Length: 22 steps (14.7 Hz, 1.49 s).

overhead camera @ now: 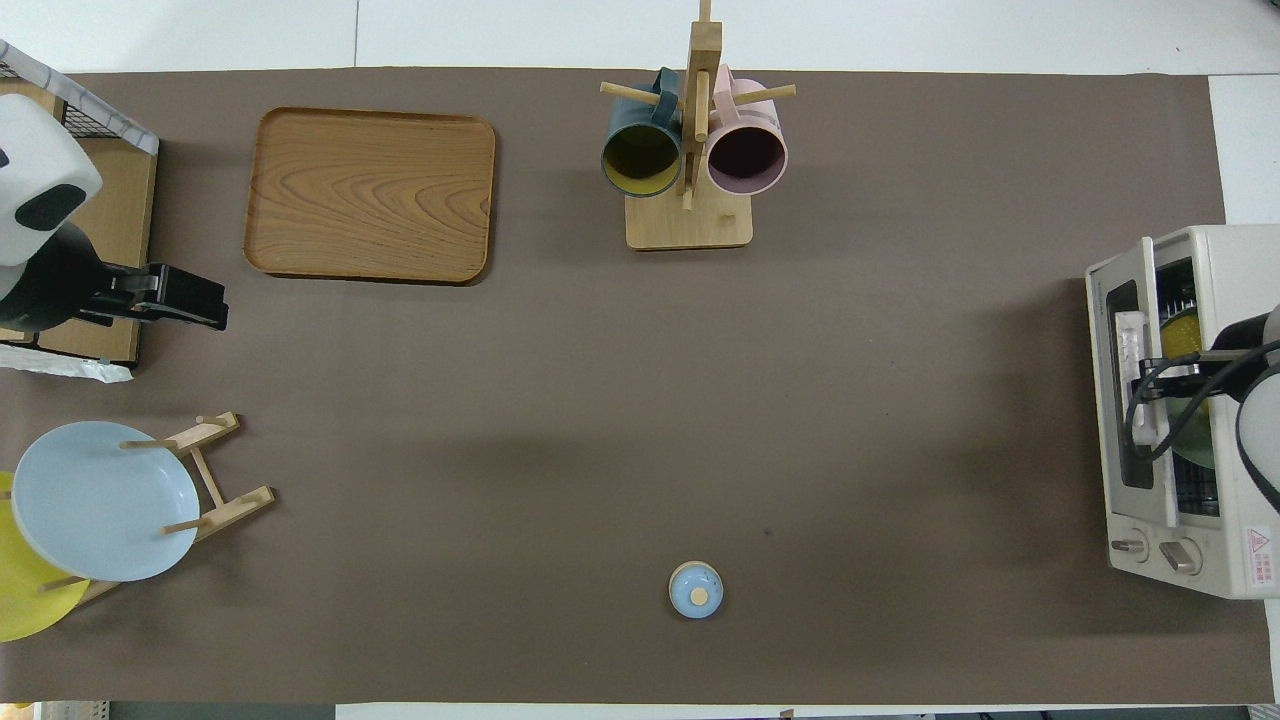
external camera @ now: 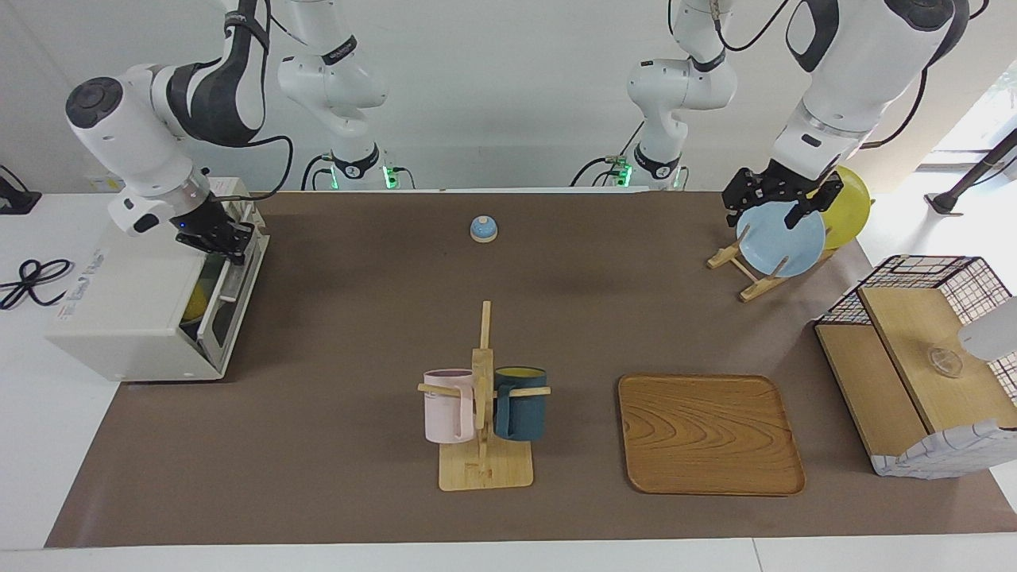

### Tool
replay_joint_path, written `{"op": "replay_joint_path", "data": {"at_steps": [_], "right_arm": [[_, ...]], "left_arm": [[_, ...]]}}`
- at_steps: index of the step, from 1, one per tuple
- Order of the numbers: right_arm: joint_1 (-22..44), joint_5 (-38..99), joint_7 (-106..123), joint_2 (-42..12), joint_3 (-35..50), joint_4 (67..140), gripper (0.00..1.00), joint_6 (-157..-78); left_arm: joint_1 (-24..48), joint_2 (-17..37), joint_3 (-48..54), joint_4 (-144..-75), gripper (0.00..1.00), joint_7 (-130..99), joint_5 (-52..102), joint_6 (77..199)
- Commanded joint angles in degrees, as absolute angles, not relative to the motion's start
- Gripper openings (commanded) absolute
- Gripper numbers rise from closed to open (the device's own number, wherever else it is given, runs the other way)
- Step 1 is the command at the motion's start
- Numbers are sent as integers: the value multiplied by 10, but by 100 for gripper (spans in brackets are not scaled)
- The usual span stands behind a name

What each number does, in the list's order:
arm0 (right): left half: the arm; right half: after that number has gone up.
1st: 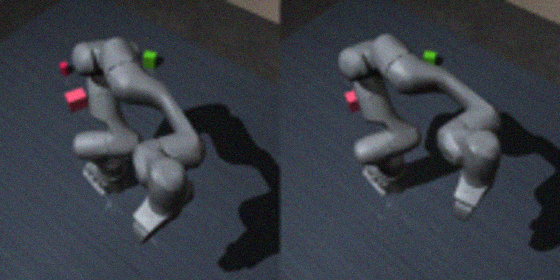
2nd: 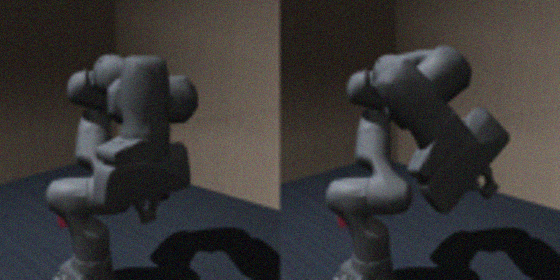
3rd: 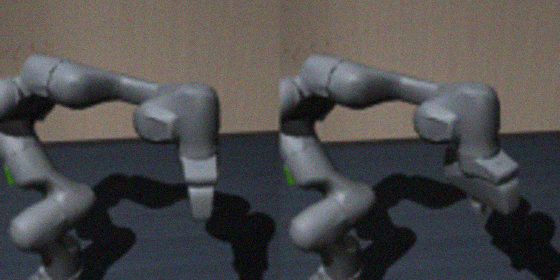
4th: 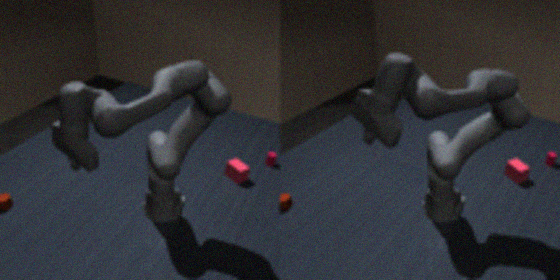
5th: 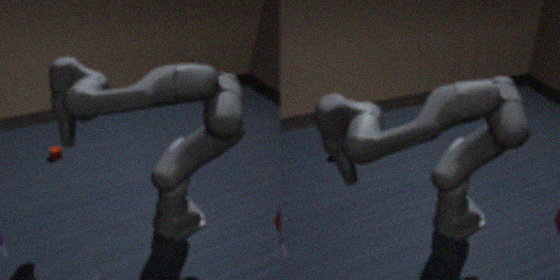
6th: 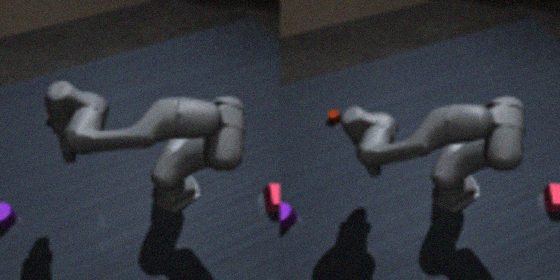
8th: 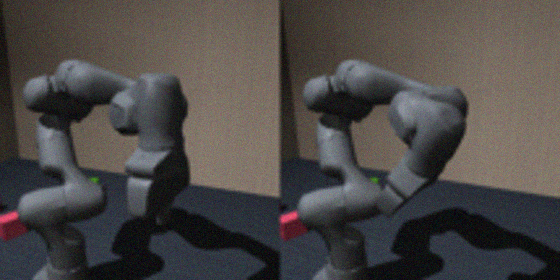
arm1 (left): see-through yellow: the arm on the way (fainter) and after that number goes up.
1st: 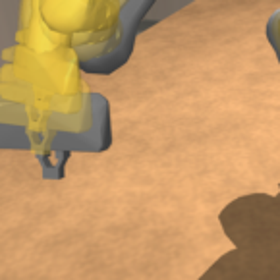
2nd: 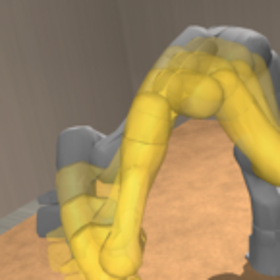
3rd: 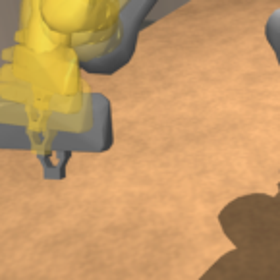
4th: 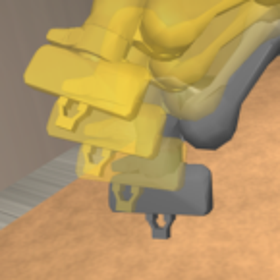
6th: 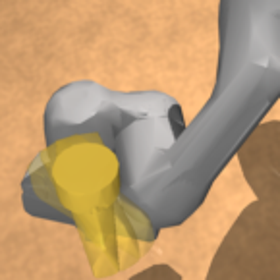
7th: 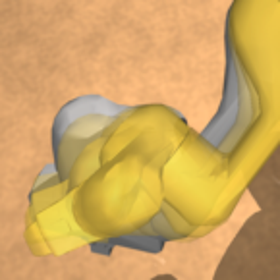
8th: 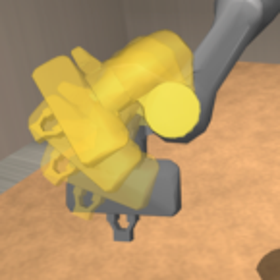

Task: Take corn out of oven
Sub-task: 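Reach the right gripper into the open toaster oven toward the plate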

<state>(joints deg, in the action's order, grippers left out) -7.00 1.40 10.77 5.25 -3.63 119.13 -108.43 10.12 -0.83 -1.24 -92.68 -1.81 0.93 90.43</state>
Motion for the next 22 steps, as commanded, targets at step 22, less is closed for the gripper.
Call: {"op": "replay_joint_path", "data": {"at_steps": [22], "right_arm": [[9,57,72,-62,-33,1312,0,-1362]], "left_arm": [[104,-11,-14,-929,100,-21,-3,898]]}}
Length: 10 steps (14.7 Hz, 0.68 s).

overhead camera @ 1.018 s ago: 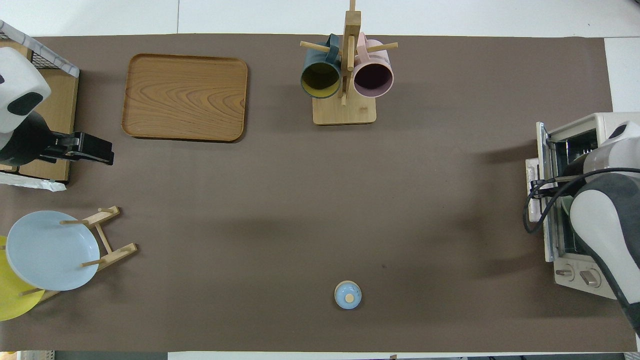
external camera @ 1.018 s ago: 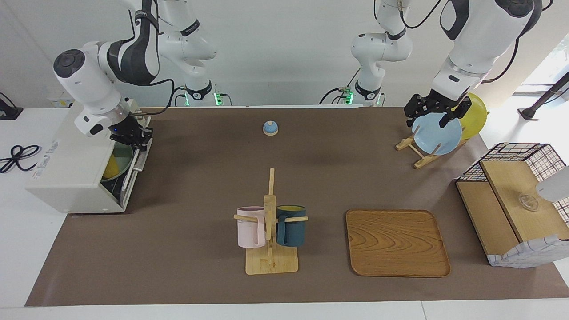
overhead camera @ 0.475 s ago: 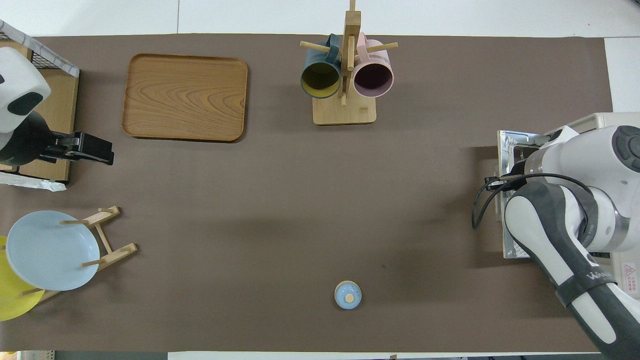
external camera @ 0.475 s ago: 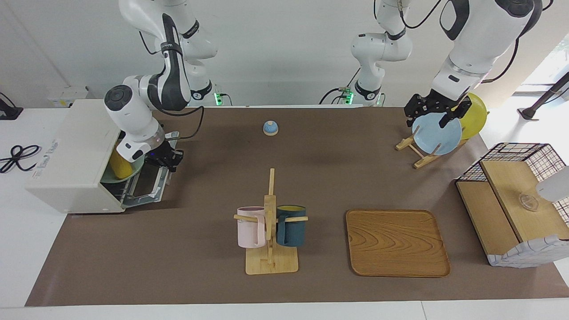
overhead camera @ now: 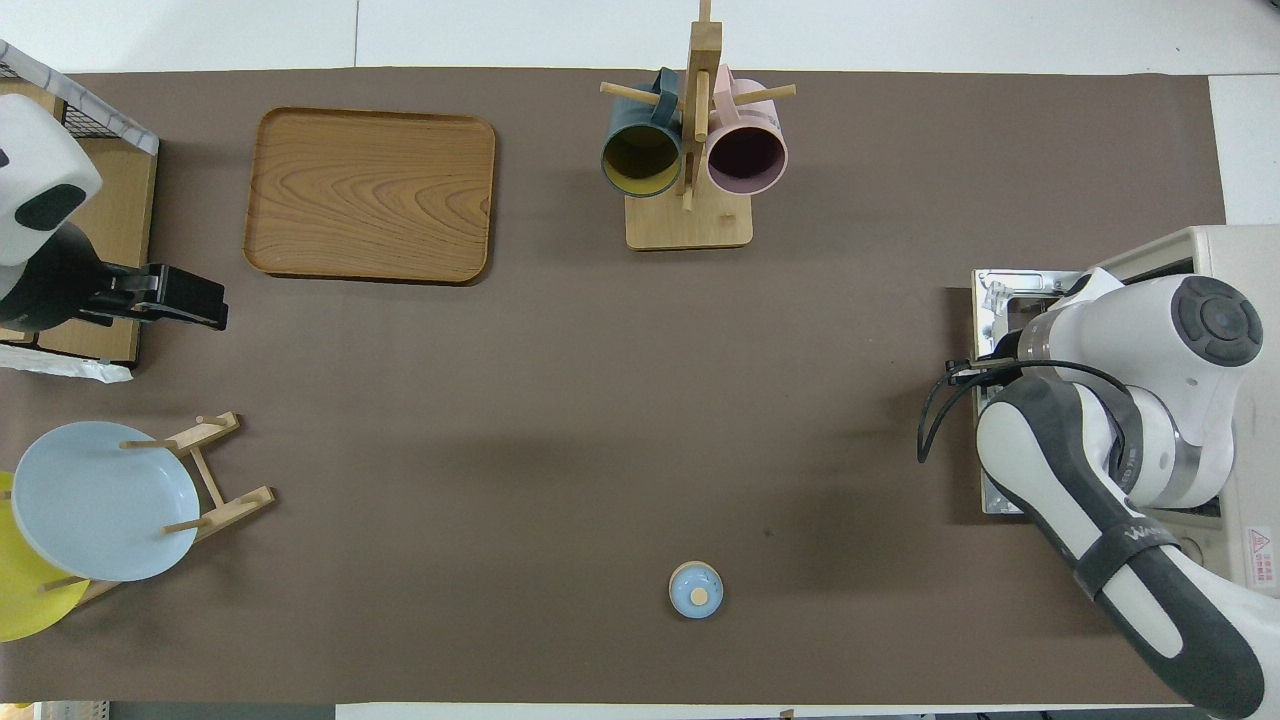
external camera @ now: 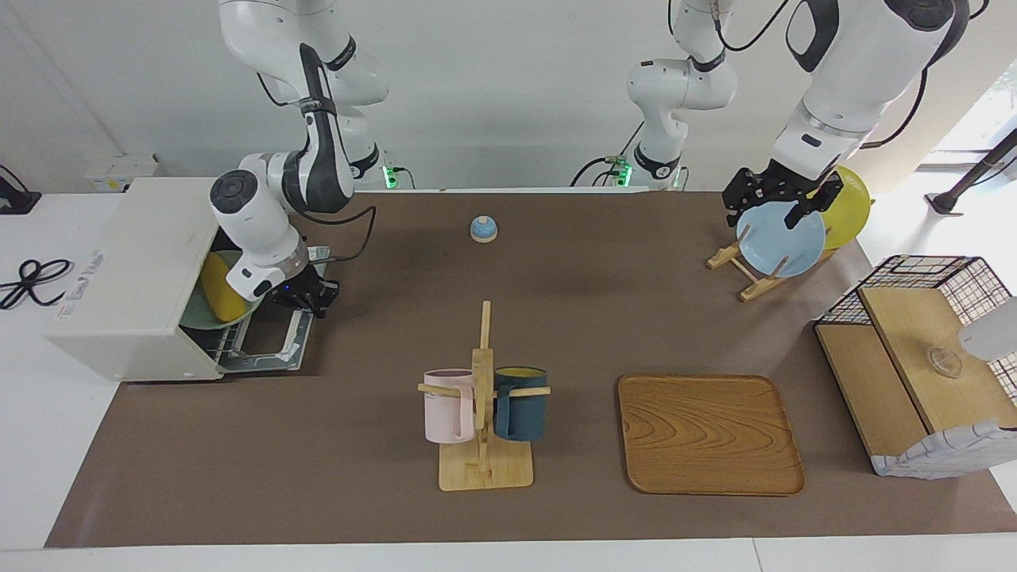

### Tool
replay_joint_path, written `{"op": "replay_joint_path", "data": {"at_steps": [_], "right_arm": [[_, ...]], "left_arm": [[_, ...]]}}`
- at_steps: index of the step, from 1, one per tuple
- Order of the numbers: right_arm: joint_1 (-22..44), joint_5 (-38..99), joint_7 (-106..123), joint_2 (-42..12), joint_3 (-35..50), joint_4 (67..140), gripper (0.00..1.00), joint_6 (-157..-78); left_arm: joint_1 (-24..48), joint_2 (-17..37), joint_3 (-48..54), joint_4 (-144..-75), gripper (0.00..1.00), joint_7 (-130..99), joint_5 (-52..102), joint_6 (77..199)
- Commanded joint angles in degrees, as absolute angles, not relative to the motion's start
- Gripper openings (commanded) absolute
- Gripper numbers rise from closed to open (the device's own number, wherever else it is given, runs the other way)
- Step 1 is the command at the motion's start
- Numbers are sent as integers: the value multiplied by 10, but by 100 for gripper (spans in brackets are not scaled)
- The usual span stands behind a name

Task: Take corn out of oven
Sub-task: 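Reach the right gripper into the open toaster oven toward the plate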

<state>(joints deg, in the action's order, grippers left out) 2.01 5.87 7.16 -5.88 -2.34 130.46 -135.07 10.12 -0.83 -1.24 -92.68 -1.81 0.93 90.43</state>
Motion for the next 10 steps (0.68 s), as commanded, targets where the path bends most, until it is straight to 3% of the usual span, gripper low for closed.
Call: {"op": "replay_joint_path", "data": {"at_steps": [1,6,10], "right_arm": [[12,62,69,-68,-33,1312,0,-1362],[29,86,55,-75,-31,1308,0,-1364],[84,104,-17,-73,-31,1290,0,-1354]], "left_arm": [[103,-11,-14,-929,100,-21,-3,898],[103,-11,-14,-929,100,-21,-3,898],[104,-11,-14,-929,100,-21,-3,899]]}}
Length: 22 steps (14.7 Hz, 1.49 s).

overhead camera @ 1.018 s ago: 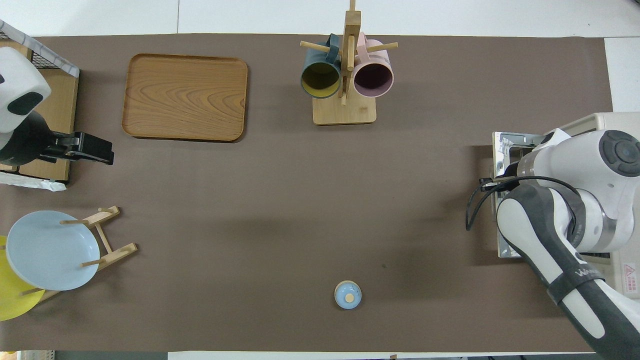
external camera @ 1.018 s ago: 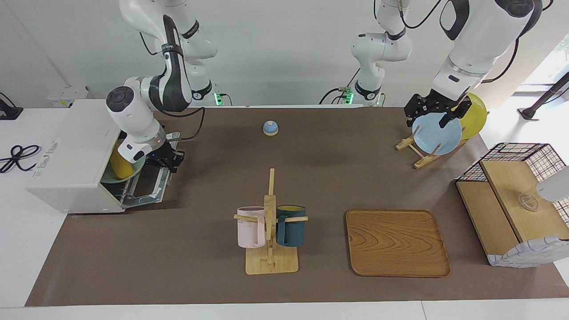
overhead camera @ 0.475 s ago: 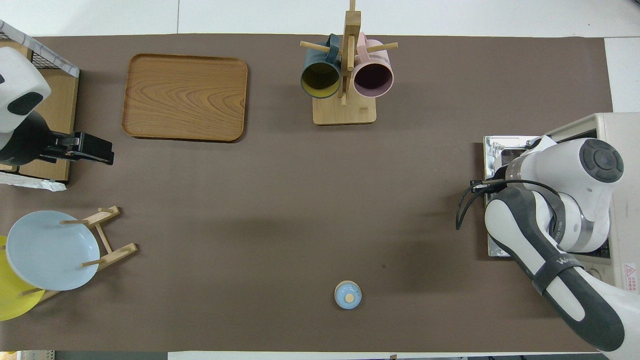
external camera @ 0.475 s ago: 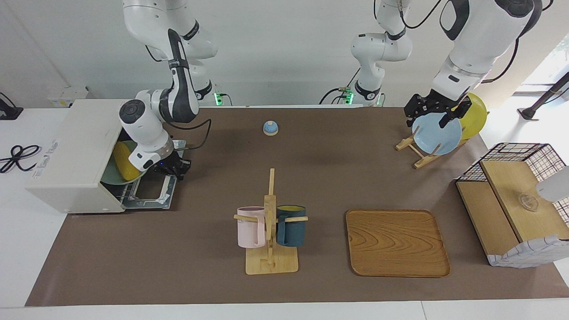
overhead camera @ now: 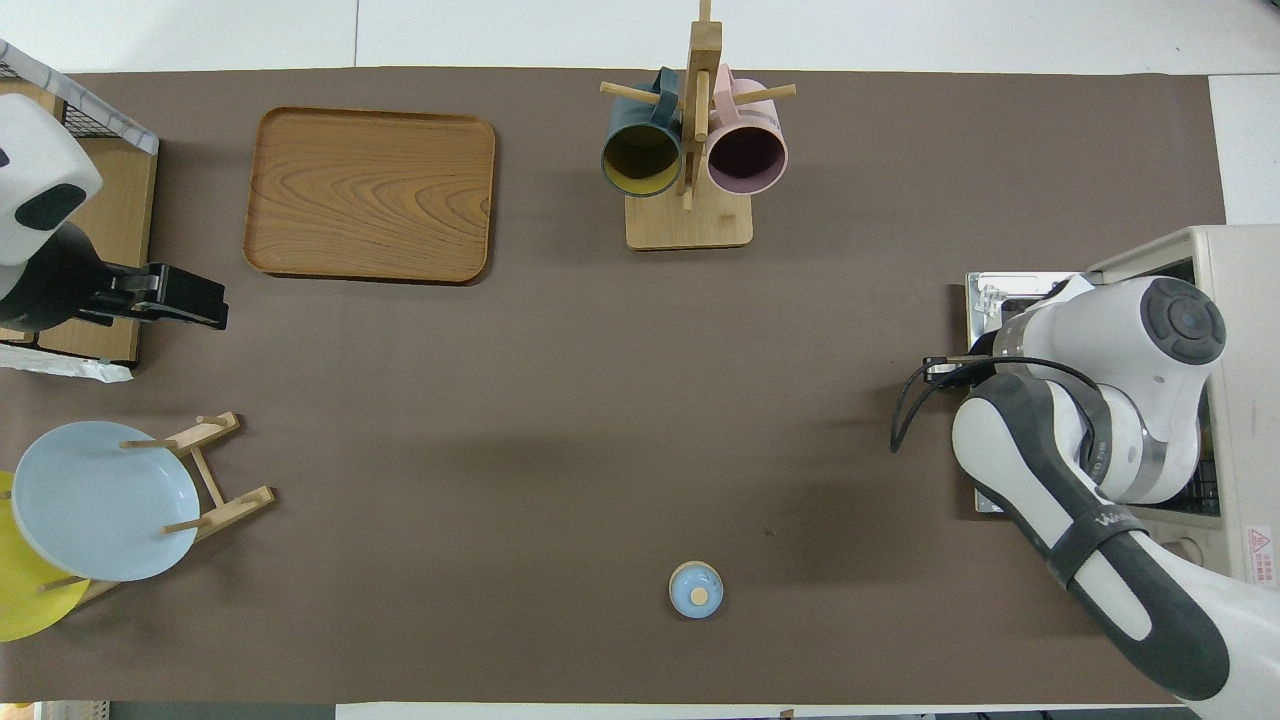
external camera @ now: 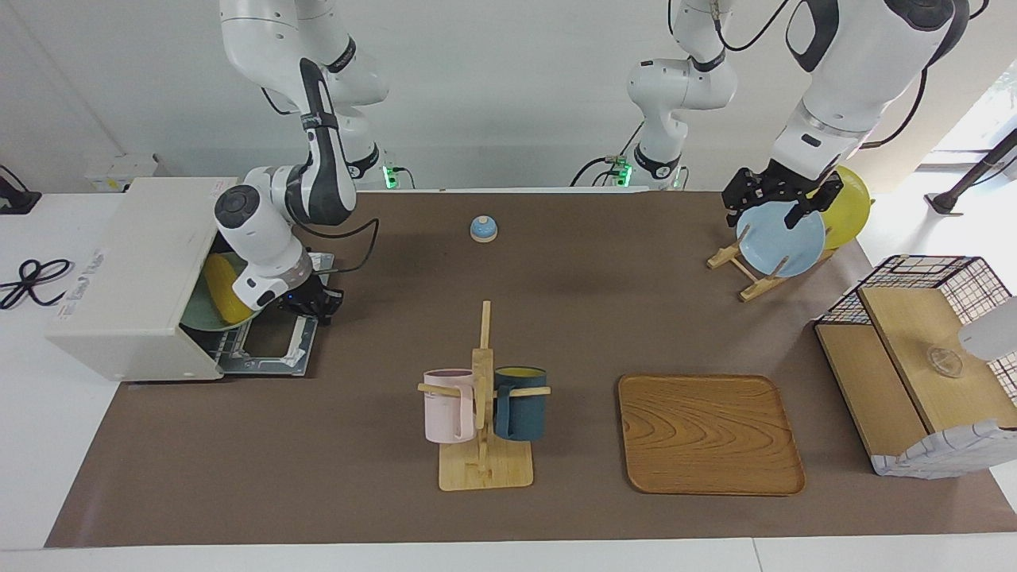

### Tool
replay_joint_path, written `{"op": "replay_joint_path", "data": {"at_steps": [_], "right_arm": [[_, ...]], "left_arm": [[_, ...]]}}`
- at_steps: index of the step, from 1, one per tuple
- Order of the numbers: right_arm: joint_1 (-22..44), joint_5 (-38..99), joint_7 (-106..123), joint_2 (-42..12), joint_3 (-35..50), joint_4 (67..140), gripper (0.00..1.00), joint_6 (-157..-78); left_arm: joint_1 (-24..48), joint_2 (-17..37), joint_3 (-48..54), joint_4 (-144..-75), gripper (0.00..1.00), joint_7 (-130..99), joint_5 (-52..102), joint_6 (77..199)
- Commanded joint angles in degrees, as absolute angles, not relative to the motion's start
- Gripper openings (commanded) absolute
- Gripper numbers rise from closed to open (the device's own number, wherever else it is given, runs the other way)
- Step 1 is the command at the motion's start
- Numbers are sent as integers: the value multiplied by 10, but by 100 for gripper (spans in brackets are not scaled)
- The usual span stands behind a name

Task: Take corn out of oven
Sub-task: 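Reach the right gripper into the open toaster oven toward the plate, then grasp the green plate with corn inside the oven with the right gripper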

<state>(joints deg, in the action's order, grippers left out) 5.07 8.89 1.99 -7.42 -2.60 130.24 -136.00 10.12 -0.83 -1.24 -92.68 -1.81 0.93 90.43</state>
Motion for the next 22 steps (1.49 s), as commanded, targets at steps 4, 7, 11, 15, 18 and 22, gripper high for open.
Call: {"op": "replay_joint_path", "data": {"at_steps": [4,7,11,15,18,22], "right_arm": [[90,88,-19,-51,-36,1251,0,-1273],[68,20,-23,-21,-38,1209,31,-1173],[15,-46,-18,18,-36,1214,58,-1128],[0,-46,23,26,-35,1252,56,-1172],[-8,-46,50,25,-36,1288,55,-1225],[-20,-57,91,20,-36,1289,52,-1231]], "left_arm": [[104,-11,-14,-929,100,-21,-3,898],[103,-11,-14,-929,100,-21,-3,898],[103,-11,-14,-929,100,-21,-3,898],[103,-11,-14,-929,100,-21,-3,899],[103,-11,-14,-929,100,-21,-3,898],[104,-11,-14,-929,100,-21,-3,898]]}}
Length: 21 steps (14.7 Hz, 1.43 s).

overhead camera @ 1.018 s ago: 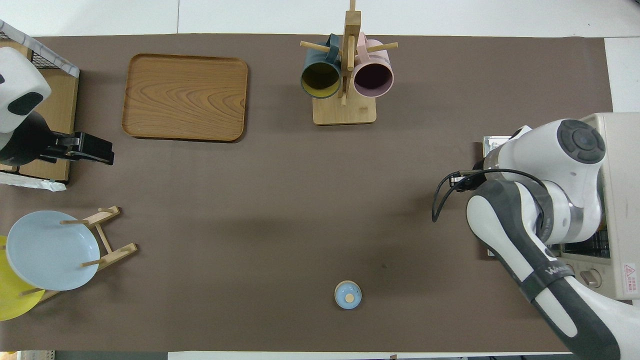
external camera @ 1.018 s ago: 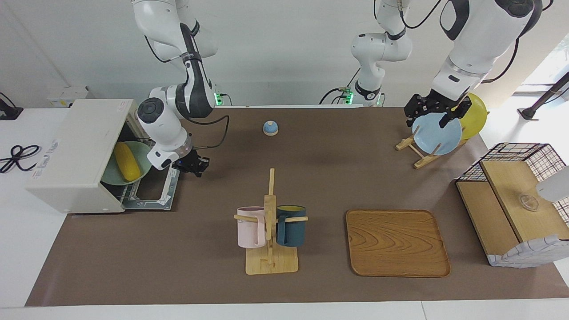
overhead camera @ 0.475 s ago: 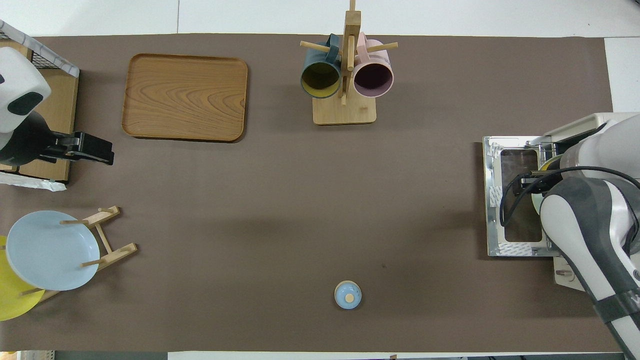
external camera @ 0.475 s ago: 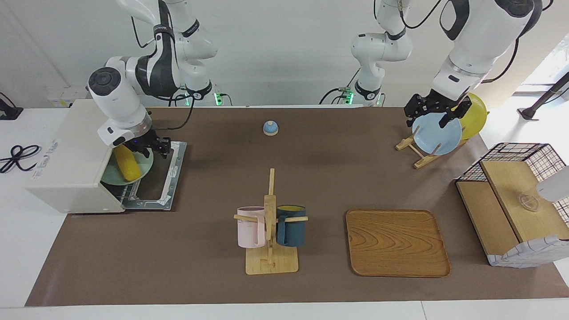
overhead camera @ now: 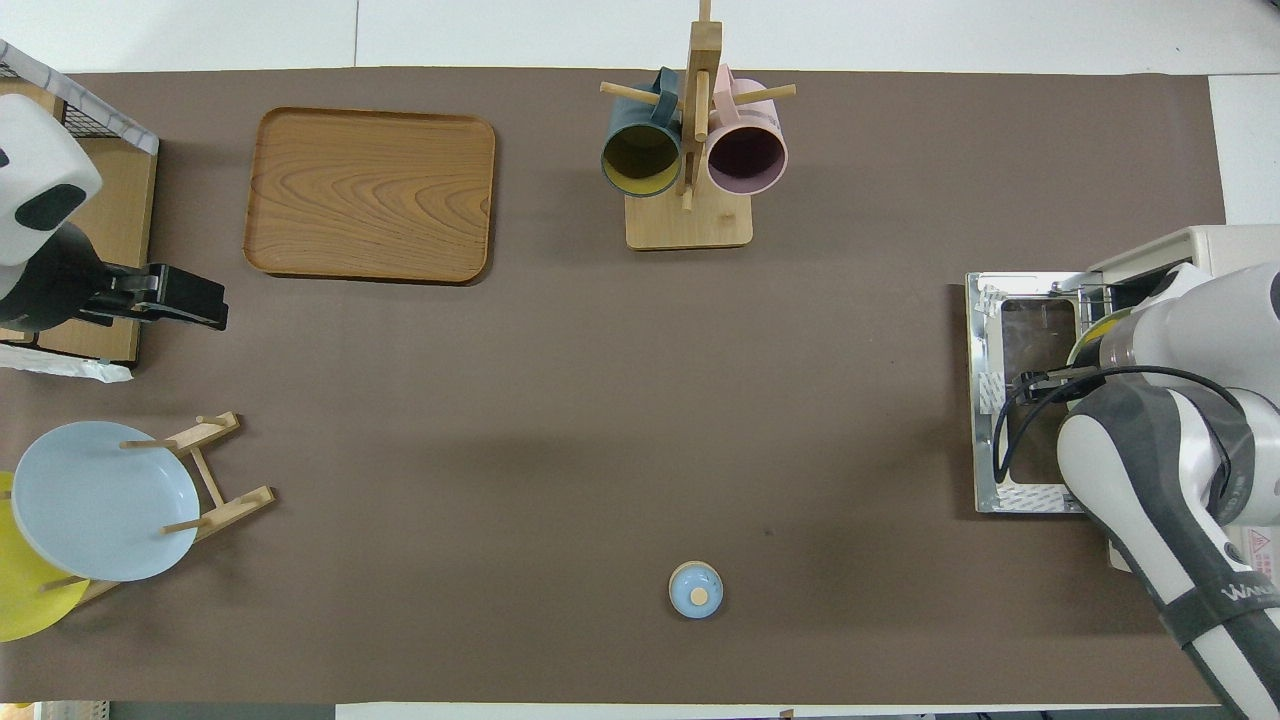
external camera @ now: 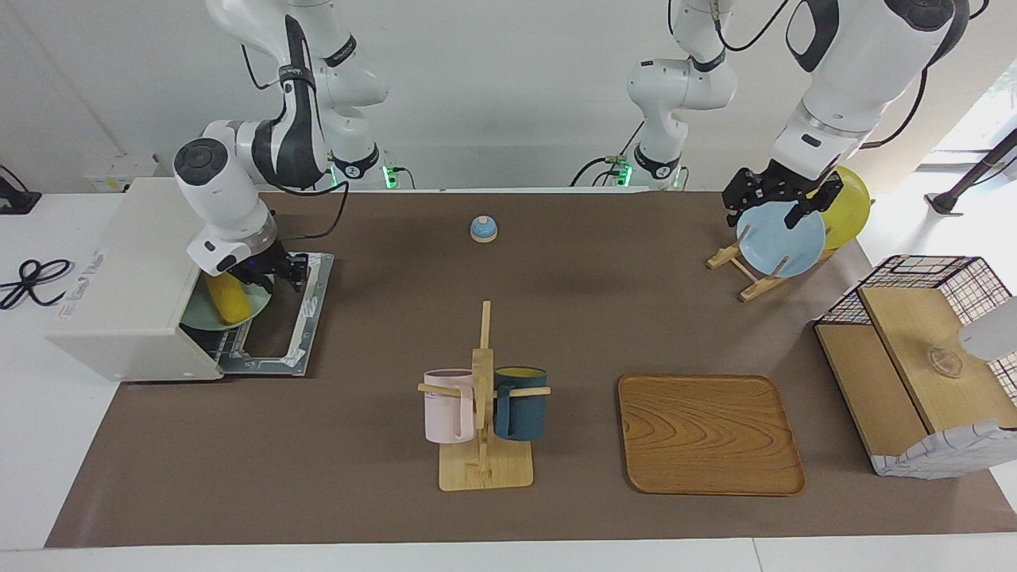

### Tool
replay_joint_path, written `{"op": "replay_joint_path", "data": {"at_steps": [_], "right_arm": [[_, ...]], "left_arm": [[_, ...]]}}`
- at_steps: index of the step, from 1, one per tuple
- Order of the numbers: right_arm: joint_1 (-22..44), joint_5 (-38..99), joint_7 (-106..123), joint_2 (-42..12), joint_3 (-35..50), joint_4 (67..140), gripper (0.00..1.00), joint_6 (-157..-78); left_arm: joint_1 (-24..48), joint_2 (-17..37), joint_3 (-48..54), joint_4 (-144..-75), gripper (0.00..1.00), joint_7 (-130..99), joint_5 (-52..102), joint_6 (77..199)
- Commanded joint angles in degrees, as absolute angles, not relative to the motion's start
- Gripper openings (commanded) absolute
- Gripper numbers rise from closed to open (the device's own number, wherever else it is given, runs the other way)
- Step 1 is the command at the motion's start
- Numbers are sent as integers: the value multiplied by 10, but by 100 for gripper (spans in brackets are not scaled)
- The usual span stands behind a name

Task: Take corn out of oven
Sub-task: 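Grasp the green plate with corn inside the oven with the right gripper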

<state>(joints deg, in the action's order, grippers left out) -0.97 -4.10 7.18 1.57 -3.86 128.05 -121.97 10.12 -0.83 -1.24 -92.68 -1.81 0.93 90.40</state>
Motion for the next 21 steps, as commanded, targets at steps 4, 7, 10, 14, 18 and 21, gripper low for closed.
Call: {"op": "replay_joint_path", "data": {"at_steps": [4,7,10,14,18,21], "right_arm": [[-16,-59,91,17,-36,1281,52,-1221],[-15,-82,92,15,-36,1279,52,-1219],[-11,-93,91,6,-35,1244,51,-1176],[-18,-92,91,9,-34,1257,51,-1185],[-18,-91,89,18,-34,1293,48,-1230],[-25,-91,93,11,-34,1300,9,-1233]], "left_arm": [[103,-11,-14,-929,100,-21,-3,898],[103,-11,-14,-929,100,-21,-3,899],[103,-11,-14,-929,100,-21,-3,898],[103,-11,-14,-929,100,-21,-3,898],[104,-11,-14,-929,100,-21,-3,898],[103,-11,-14,-929,100,-21,-3,899]]}}
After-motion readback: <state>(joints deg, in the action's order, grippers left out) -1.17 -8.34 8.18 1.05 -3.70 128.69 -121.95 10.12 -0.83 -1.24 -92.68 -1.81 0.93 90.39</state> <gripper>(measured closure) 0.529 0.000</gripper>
